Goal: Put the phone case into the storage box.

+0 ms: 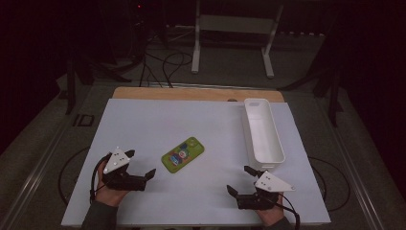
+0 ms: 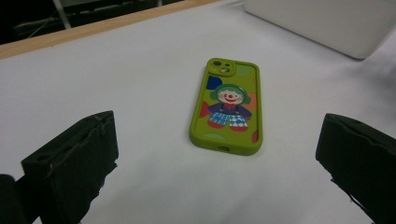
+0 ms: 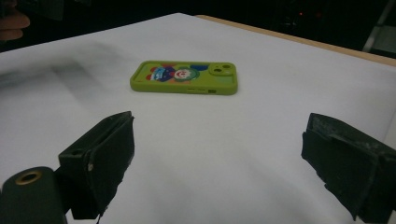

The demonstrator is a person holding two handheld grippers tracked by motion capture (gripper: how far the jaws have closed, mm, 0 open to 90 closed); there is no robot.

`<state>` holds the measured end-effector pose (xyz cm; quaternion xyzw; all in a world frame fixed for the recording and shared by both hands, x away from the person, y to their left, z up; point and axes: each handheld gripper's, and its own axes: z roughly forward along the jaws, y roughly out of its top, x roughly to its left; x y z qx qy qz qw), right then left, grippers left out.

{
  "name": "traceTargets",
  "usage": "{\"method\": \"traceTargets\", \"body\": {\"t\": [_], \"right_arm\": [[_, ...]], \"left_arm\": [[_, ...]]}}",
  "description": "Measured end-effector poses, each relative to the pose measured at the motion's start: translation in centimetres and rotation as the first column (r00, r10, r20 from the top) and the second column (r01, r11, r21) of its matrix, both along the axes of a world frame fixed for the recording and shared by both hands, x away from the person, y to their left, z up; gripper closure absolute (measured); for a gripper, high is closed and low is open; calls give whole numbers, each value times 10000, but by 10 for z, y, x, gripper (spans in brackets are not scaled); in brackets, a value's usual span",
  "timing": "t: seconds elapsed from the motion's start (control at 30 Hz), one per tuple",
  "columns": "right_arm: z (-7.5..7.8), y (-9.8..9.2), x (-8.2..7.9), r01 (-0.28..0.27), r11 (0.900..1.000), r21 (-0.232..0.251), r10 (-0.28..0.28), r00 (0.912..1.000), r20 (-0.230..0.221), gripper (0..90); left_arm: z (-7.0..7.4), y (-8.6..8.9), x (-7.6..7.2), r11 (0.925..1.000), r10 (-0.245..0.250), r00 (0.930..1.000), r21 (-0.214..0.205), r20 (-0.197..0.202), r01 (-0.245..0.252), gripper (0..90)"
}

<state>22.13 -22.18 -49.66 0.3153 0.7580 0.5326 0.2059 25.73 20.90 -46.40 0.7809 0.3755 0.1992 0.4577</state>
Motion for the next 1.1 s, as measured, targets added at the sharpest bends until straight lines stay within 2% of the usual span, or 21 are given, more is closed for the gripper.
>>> {"method": "traceTargets", "body": {"t": [0.57,1.1], "right_arm": [[0,1,0,33,10000,-13,-33,10000,2,92],[1,1,0,51,10000,-2,-51,10000,-7,91]], "left_arm": [[3,-7,13,9995,-125,9999,292,-33,126,0],[9,-18,29,9979,-243,9989,588,-392,266,0]]}}
